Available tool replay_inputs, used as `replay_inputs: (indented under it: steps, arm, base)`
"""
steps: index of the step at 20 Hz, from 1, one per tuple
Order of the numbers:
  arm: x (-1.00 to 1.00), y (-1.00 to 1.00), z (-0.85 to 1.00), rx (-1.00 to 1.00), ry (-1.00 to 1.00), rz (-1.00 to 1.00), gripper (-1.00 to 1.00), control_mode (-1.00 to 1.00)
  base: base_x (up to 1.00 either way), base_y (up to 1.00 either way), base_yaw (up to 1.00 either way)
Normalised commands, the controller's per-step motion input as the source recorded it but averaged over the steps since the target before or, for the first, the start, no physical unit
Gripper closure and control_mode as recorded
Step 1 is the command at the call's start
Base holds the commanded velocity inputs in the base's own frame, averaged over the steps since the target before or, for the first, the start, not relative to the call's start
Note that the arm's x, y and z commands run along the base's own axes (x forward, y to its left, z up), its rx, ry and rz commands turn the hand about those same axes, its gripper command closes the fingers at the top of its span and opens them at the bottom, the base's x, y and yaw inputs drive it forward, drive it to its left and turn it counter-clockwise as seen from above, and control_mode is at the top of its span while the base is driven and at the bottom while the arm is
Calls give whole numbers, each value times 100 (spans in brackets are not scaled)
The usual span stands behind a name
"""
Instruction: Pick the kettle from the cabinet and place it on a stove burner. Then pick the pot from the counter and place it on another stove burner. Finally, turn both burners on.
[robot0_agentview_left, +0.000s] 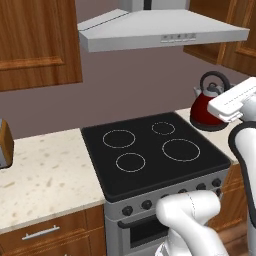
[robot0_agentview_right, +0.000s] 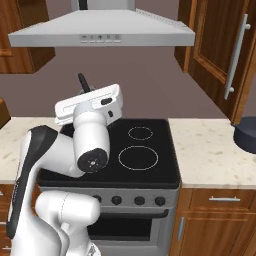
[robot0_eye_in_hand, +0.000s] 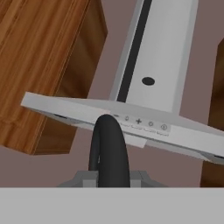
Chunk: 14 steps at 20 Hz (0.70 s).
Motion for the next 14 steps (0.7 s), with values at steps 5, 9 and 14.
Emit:
replay_inputs:
  steps: [5, 9, 14]
  arm:
    - [23, -7, -10, 1, 0, 0, 100, -100]
    - [23, -8, -22, 0, 0, 0, 100, -100]
    - [32, -6, -13, 0, 0, 0, 100, -100]
  base:
    - [0, 0, 0]
    - [0, 0, 0]
    - [0, 0, 0]
